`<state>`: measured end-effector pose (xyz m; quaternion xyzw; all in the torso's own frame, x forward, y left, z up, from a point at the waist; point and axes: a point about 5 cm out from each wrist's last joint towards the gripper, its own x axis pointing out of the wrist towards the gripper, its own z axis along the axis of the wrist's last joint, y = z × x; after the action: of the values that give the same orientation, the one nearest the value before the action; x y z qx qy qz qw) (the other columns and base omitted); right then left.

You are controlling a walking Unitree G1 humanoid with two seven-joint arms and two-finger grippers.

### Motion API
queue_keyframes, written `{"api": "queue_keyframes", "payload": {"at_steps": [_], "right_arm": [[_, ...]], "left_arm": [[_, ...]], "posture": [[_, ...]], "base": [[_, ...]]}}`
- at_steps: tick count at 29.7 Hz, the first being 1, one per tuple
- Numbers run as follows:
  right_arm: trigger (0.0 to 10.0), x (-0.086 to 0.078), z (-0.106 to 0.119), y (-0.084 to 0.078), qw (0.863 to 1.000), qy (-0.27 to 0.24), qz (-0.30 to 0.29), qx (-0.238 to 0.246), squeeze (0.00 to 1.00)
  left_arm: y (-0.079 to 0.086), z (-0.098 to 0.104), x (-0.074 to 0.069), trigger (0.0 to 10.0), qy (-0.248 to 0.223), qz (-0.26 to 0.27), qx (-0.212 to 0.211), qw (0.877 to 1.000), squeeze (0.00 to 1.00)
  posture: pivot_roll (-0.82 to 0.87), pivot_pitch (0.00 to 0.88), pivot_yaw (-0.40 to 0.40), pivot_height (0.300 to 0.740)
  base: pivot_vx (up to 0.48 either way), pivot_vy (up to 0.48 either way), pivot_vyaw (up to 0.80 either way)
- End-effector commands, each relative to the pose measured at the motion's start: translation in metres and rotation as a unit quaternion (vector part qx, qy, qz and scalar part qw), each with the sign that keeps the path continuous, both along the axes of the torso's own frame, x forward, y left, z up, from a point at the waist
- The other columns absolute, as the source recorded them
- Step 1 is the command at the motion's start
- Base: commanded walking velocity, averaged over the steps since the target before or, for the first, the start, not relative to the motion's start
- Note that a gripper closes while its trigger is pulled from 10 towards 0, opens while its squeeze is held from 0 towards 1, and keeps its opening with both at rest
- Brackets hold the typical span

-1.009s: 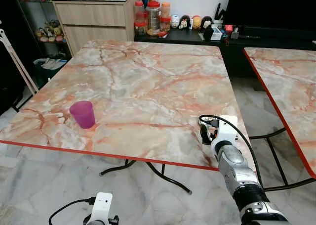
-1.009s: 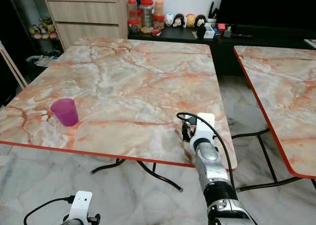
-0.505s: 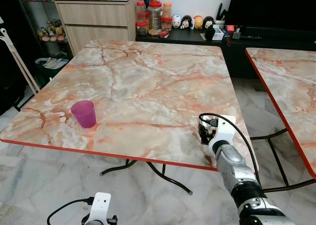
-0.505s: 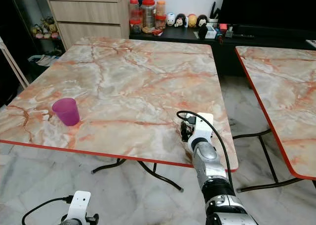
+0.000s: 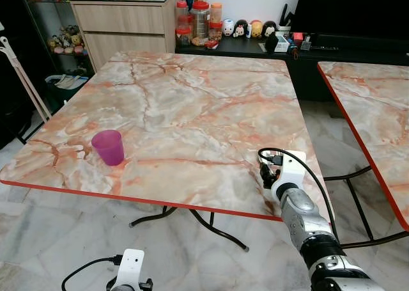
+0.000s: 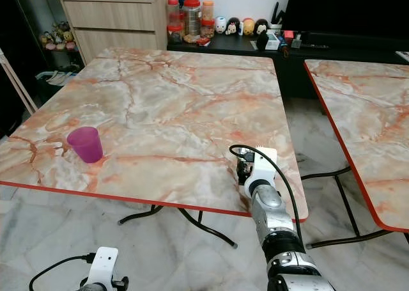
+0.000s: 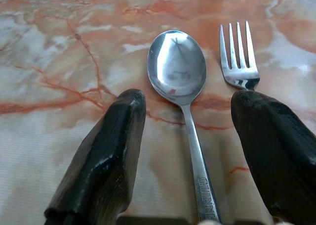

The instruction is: Setting the table

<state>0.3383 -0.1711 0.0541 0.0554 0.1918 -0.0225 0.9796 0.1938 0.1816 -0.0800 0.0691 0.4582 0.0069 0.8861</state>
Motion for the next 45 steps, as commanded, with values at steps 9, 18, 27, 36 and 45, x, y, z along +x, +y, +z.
{"api": "queue_keyframes", "payload": {"at_steps": [9,18,27,36,45], "right_arm": [[10.0,-0.001,-0.006,0.004,0.999,0.032,0.017,-0.004,0.00],[10.0,-0.001,-0.007,0.002,0.999,0.035,0.013,-0.002,0.00],[10.0,-0.002,-0.009,0.001,0.999,0.040,0.010,-0.004,0.00],[10.0,-0.004,-0.012,-0.006,0.998,0.054,-0.017,-0.018,0.00],[0.0,-0.004,-0.012,-0.011,0.998,0.058,-0.027,-0.022,0.00]], "left_arm": [[-0.001,0.000,0.000,10.0,0.003,0.002,-0.004,1.000,0.00],[-0.002,-0.001,-0.001,10.0,0.006,0.002,-0.009,1.000,0.00],[-0.004,-0.001,-0.001,10.0,0.006,0.001,-0.015,1.000,0.00],[-0.006,-0.002,-0.002,10.0,0.008,0.000,-0.022,1.000,0.00],[-0.007,-0.003,-0.003,10.0,0.012,0.000,-0.028,1.000,0.00]], "posture": [[-0.02,0.000,-0.019,0.740],[-0.02,0.000,-0.020,0.740],[-0.03,0.000,-0.022,0.740],[-0.03,0.000,-0.024,0.740],[-0.03,0.000,-0.025,0.740]], "base": [[0.000,0.000,0.00],[0.000,0.000,0.00],[0.000,0.000,0.00],[0.000,0.000,0.00],[0.000,0.000,0.00]]}}
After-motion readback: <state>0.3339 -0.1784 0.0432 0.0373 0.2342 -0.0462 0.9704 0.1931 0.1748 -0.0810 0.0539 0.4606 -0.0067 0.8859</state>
